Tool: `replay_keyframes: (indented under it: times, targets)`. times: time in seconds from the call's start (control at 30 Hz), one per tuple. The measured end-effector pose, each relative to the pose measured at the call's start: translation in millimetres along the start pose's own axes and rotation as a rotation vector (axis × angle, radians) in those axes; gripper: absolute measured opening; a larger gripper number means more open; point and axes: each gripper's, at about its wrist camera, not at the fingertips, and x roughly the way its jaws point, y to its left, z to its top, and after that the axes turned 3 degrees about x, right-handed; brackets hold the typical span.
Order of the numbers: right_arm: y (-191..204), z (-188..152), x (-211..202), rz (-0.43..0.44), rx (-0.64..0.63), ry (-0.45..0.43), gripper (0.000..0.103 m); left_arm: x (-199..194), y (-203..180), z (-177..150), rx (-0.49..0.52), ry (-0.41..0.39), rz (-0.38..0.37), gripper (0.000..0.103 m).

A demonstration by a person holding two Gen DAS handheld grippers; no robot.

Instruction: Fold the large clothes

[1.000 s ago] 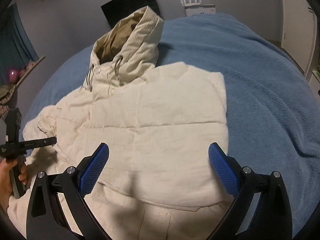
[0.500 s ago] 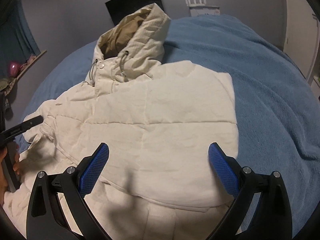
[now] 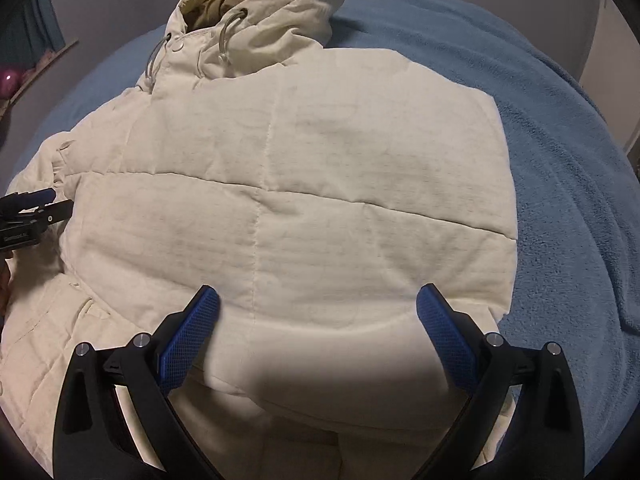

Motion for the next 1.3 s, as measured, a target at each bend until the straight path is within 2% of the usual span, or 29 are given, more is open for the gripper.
replay_keyframes:
  times: [0.13,0.27,0.4,0.47,0.57,0.7,0.77,0.93,1.0,1.1,1.2,1.3]
  targets:
    - [-2,0,-1,0.005,0.006,0.001,0.096,-9,1,1,-0.007,-0.038,-0.005,0.083]
    - [-2,-1,-2,-0.002,0.006,0.008,0.096,-32,2,1,-0.015,-0.122,0.007,0.094]
    - [0,0,-10,-0.006,0.010,-0.007,0.096,-50,9,0,-0.046,-0.174,0.018,0.096]
    - [0,0,-17,-0.001,0.013,-0.038,0.096,-56,19,3,-0.087,-0.186,0.032,0.096]
    - [0,1,-36,0.016,0.032,-0.105,0.096,-72,34,8,-0.119,-0.210,0.102,0.096]
    - [9,7,-84,0.044,0.054,-0.220,0.096,-95,62,9,-0.134,-0.245,0.156,0.096]
    - [17,14,-107,0.041,0.060,-0.260,0.096,-105,86,7,-0.151,-0.258,0.212,0.096]
    - [55,33,-146,0.090,0.100,-0.258,0.096,-109,141,-4,-0.230,-0.250,0.345,0.096]
    - [76,39,-148,0.098,0.103,-0.255,0.096,-105,160,-10,-0.279,-0.229,0.363,0.096]
    - [105,39,-135,0.115,0.073,-0.255,0.096,-95,192,-22,-0.375,-0.190,0.398,0.096]
    - [128,31,-113,0.080,0.039,-0.237,0.096,-85,227,-39,-0.528,-0.157,0.411,0.096]
    - [141,22,-97,0.049,0.005,-0.219,0.096,-75,251,-51,-0.619,-0.129,0.407,0.092]
